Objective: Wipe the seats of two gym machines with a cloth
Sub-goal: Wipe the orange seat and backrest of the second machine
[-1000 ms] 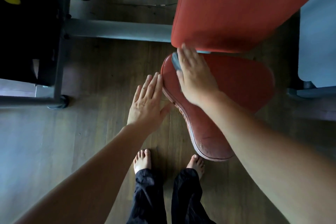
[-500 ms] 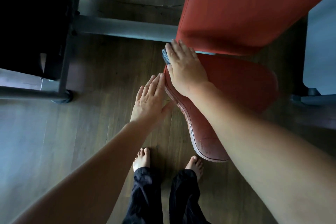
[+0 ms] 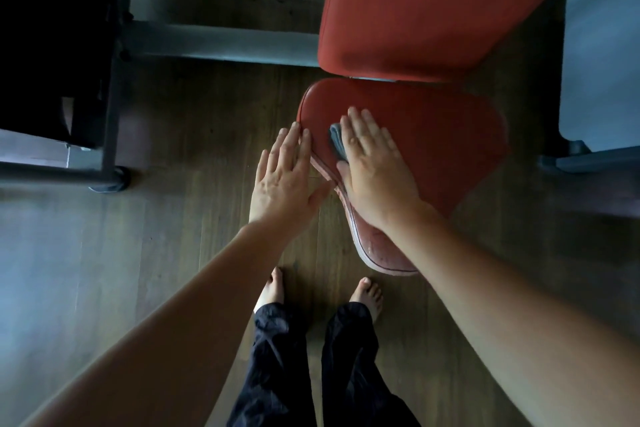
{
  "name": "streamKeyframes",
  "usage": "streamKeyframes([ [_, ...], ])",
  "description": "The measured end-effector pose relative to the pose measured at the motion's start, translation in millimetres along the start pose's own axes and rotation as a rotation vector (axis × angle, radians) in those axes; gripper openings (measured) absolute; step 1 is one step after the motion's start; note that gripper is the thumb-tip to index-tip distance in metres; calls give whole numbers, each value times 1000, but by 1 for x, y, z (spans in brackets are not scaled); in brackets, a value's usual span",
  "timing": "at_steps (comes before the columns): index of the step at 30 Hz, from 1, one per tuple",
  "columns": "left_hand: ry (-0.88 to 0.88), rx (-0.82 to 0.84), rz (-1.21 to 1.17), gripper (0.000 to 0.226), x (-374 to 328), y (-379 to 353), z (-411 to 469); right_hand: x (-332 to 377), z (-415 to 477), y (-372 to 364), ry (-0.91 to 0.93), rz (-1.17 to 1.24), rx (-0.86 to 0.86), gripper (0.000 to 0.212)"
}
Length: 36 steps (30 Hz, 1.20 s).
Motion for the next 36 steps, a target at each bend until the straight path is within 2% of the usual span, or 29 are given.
streamKeyframes([
  [3,-15,6,29,92,-1,2,0,12,-59,-4,59,-50,36,65],
  [5,-44,10,57,91,-3,4,1,8,-61,-3,70,-36,47,64],
  [9,-151,-4,80,85,-18,4,2,-15,-12,2,-83,1,-9,66],
  [12,-152,-23,69,81,-23,5,2,-14,-29,3,-152,-24,-35,67],
  [16,-199,-1,70,78,-32,4,-2,4,-101,-1,-85,-34,4,66],
  [18,-213,-2,71,76,-35,5,-4,-6,-95,-1,-56,-7,7,64],
  [22,-234,-8,82,73,-38,5,-4,-42,-46,7,-216,9,-48,65],
  [25,-272,-17,59,70,-46,5,-7,-29,-70,6,-310,-16,-81,66],
  [28,-296,-16,51,66,-52,4,-10,-2,-116,-1,-210,6,-53,66],
  [30,-329,-9,60,63,-58,2,-13,-15,-114,-1,-153,34,-45,64],
  [34,-399,-3,41,61,-69,-3,-16,-75,-69,11,-388,67,-99,64],
  [36,-396,13,32,61,-73,-4,-18,-69,-78,12,-472,63,-139,65],
])
Point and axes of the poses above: each hand's wrist, its own z-axis towards the middle knuckle, its own y-axis out of the back of the hand, x = y × z, the point moved 10 cm from there along z, towards the middle knuckle, and after that the axes turned 5 degrees about -x, right-handed, at the moved point
